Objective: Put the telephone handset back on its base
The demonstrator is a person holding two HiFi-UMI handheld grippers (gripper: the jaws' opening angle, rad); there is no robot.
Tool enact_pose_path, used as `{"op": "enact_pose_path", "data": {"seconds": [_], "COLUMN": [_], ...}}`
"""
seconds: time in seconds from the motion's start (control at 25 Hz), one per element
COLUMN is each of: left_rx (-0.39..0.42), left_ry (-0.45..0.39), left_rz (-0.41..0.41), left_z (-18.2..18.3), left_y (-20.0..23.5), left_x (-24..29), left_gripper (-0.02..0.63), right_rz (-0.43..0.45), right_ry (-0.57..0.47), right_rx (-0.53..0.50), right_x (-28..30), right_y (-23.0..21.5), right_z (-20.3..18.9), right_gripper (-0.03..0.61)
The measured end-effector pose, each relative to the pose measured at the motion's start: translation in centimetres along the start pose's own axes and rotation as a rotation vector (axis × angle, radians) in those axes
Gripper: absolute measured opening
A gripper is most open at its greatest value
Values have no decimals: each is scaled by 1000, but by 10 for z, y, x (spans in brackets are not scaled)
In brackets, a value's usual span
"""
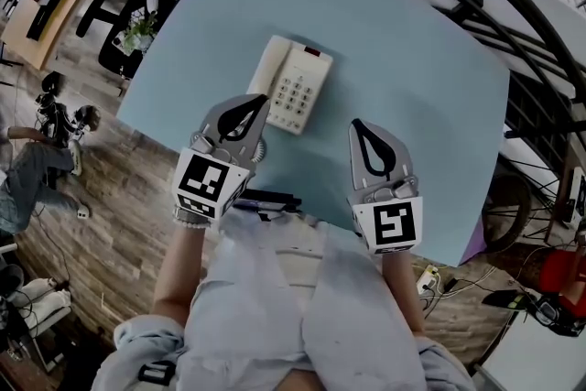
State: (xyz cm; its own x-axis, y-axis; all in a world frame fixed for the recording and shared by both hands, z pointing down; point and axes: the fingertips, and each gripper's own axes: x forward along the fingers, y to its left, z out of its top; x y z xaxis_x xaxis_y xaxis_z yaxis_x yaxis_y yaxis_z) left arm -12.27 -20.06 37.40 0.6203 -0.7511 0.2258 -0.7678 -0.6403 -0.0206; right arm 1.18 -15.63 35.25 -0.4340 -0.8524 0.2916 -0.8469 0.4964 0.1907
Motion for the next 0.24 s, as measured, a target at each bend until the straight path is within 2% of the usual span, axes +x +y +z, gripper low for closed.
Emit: {"op": "enact_pose_path", "data": {"seconds": [0.24], "left_rx": [2], "left_ry": [1], "left_rz": [-2], "left_z": [1], "left_y": [1], "left_x": [2], "left_gripper": [5], "right_rz": [3], "right_ry": [1], "right_rx": [1], "right_x": [2], "right_y": [0], "right_z": [1], "right_gripper": [5]}}
